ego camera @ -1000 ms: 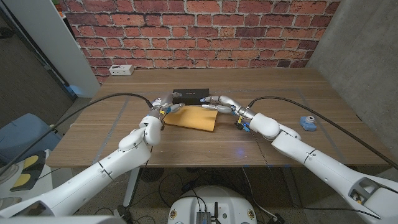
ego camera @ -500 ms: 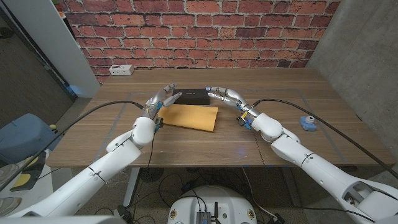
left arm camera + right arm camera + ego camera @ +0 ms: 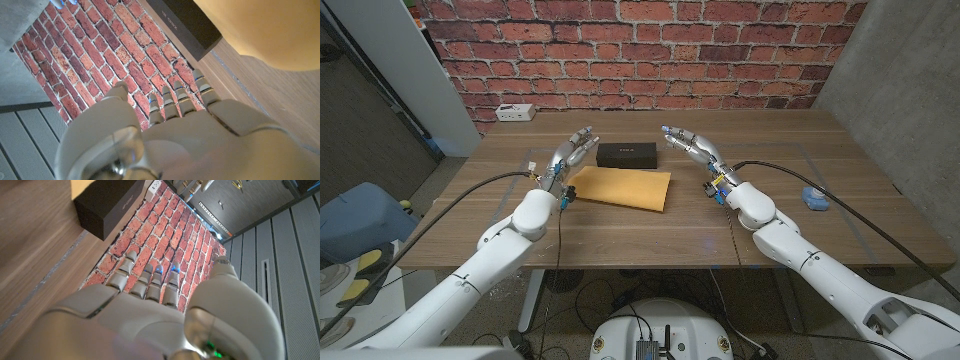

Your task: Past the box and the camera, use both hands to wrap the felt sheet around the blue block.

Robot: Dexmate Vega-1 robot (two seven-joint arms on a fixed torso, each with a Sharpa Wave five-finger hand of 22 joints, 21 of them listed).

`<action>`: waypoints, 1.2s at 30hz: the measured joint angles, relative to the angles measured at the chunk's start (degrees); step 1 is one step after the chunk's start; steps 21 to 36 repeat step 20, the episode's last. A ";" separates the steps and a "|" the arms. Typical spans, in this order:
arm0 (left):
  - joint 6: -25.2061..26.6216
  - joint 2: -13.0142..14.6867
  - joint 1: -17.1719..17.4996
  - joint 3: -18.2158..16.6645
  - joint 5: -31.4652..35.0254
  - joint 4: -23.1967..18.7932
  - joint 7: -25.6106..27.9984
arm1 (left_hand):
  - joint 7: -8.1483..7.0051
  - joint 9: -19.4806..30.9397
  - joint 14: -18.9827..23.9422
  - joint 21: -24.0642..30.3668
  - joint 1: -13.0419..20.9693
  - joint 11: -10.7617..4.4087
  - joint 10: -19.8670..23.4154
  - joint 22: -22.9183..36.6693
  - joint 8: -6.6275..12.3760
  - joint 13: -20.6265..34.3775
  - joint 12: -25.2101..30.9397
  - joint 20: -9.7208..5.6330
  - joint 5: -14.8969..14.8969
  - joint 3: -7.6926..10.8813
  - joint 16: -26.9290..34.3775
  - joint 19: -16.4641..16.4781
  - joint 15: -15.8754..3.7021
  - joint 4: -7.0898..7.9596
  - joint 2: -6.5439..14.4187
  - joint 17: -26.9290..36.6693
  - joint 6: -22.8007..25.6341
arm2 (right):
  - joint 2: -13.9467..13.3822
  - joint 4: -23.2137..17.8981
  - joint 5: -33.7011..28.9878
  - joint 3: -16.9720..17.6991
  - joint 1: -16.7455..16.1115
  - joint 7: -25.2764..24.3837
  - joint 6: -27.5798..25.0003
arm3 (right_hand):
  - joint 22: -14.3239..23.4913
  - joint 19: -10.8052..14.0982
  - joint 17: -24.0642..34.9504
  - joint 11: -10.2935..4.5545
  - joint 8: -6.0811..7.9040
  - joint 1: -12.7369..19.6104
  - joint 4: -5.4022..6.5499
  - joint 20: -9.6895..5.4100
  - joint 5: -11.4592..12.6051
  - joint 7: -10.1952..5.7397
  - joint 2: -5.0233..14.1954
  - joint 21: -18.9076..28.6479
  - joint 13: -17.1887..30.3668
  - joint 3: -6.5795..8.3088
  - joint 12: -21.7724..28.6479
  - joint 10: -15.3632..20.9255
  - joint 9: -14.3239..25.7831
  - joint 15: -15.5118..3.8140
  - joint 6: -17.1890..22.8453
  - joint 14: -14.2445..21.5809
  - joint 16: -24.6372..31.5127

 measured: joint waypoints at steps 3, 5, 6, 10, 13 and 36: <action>-2.46 -0.34 -0.29 -0.79 -2.72 2.86 -1.81 | 0.00 0.00 -0.22 -0.17 -0.60 0.30 -0.30 0.00 0.00 0.00 0.00 -0.21 0.00 -0.24 0.00 -0.40 -0.16 0.24 0.00 0.00 0.00 | 0.52 -0.25 0.65 0.44 -0.54 -0.94 0.33 | 0.00 -0.09 0.00 0.00 0.00 -0.22 -0.21 0.09 0.00 0.00 -0.22 0.00 0.00 -0.21 0.00 0.00 0.00 0.00 0.00 0.00 0.00; -3.38 -0.51 -0.59 -1.09 -3.78 4.19 -2.61 | 0.05 0.00 -0.50 -0.44 -0.60 0.30 -0.30 0.00 0.00 0.00 0.00 -0.21 0.00 -0.24 0.00 -0.39 0.12 0.24 0.00 0.00 -0.05 | 0.73 -0.38 1.30 0.60 -0.77 -1.74 0.65 | 0.00 -0.20 0.00 0.00 0.00 -0.22 -0.21 0.21 0.00 0.01 -0.22 0.00 0.00 -0.21 0.00 0.00 0.00 -0.01 0.00 0.00 0.00; -5.61 -0.62 -0.82 -1.25 -6.50 5.05 -4.72 | 0.21 0.00 -0.50 -0.44 -0.62 0.42 -0.42 -0.01 0.00 0.00 0.00 -0.44 0.00 -0.24 0.00 -0.62 0.12 0.24 -0.01 0.00 -0.21 | 1.34 -0.72 1.61 1.11 -1.40 -2.14 0.83 | 0.00 0.00 0.00 0.00 0.00 -0.22 -0.21 0.42 0.00 0.22 -0.22 0.00 0.00 -0.21 0.00 0.00 0.00 -0.21 -0.21 -0.20 0.00; -8.62 -0.96 -1.78 -1.63 -10.48 8.15 -8.18 | 0.30 0.00 -1.06 -0.44 -1.13 0.64 -0.64 -0.01 0.10 0.00 0.00 -0.76 0.00 -0.40 0.00 -0.94 0.38 0.40 0.08 0.00 -0.30 | 2.47 -0.98 2.92 2.06 -2.55 -3.45 1.77 | 0.00 -0.10 0.01 0.00 0.00 -0.45 -0.21 0.73 0.00 0.31 0.01 0.00 0.00 -0.21 0.00 0.01 0.00 -0.21 -0.30 -0.20 0.00; -10.04 -1.23 -2.55 -1.70 -12.72 10.08 -10.49 | 0.33 0.00 -1.49 -0.44 -1.53 0.92 -0.92 0.00 0.29 0.00 0.00 -0.83 0.00 -0.39 0.00 -1.01 0.48 0.55 -0.01 0.00 -0.32 | 3.31 -0.96 3.91 2.76 -3.27 -4.26 2.74 | 0.00 -0.10 0.01 0.00 0.00 -0.45 -0.21 0.73 0.00 0.30 0.01 0.00 0.00 -0.21 0.00 0.01 0.00 -0.21 -0.30 -0.20 0.00; -12.67 -1.90 -4.91 -1.59 -17.54 15.07 -16.05 | 0.82 0.00 -1.83 -0.88 -1.97 1.22 -1.22 -0.01 0.29 0.01 0.00 -0.93 0.00 -0.24 0.00 -1.72 0.83 0.70 0.45 -0.01 -0.37 | 5.47 -0.49 4.82 5.12 -5.59 -8.60 5.26 | 0.00 -0.40 -0.27 0.42 0.24 -0.47 -0.21 1.03 0.00 0.74 0.01 -0.01 0.01 -0.21 0.25 0.43 0.00 -0.21 0.14 -0.20 0.00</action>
